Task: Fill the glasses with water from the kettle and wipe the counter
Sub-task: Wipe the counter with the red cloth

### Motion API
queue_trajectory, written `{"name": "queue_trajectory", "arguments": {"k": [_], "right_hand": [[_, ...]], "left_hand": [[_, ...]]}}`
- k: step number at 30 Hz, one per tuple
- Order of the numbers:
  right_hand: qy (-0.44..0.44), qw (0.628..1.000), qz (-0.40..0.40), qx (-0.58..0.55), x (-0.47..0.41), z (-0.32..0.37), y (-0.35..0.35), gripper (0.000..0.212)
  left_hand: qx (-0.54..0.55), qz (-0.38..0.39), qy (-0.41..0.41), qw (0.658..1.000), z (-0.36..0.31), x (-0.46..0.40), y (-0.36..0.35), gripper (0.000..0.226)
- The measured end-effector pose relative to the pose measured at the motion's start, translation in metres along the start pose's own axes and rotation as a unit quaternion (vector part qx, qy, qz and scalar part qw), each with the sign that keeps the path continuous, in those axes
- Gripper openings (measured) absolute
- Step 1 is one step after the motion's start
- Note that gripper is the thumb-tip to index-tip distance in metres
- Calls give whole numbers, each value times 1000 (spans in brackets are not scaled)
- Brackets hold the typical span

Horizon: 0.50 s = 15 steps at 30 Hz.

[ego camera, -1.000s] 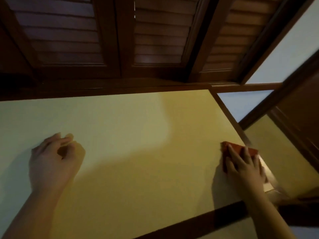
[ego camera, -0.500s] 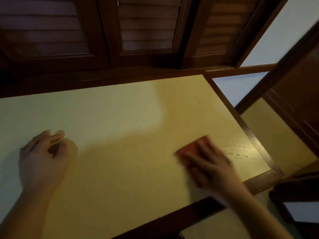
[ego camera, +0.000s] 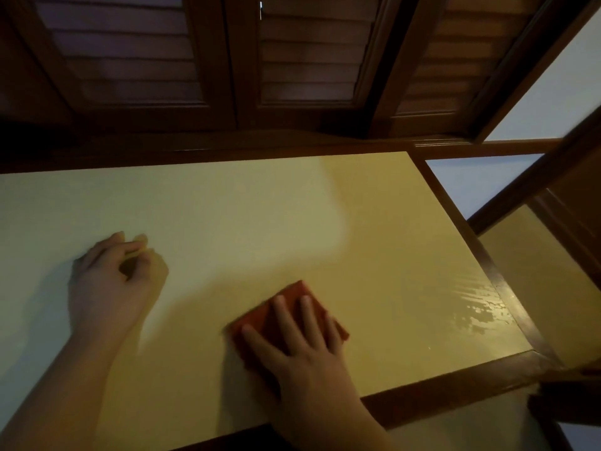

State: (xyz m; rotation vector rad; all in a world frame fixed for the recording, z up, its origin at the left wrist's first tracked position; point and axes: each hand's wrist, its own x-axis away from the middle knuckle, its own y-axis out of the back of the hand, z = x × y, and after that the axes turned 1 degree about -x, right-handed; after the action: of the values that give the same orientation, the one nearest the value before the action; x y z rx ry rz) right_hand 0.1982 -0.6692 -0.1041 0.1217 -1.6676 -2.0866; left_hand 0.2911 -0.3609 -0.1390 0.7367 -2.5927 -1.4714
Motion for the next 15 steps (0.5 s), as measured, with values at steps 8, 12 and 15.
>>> {"name": "queue_trajectory", "arguments": {"k": [8, 12, 15], "right_hand": [[-28, 999, 3, -14, -3, -84, 26, 66], [-142, 982, -111, -55, 14, -137, 44, 57], [-112, 979, -169, 18, 22, -142, 40, 28]], "left_hand": [[0, -9, 10, 1000, -3, 1, 0, 40], [-16, -13, 25, 999, -4, 1, -3, 28], [-11, -8, 22, 1000, -1, -1, -5, 29]]}}
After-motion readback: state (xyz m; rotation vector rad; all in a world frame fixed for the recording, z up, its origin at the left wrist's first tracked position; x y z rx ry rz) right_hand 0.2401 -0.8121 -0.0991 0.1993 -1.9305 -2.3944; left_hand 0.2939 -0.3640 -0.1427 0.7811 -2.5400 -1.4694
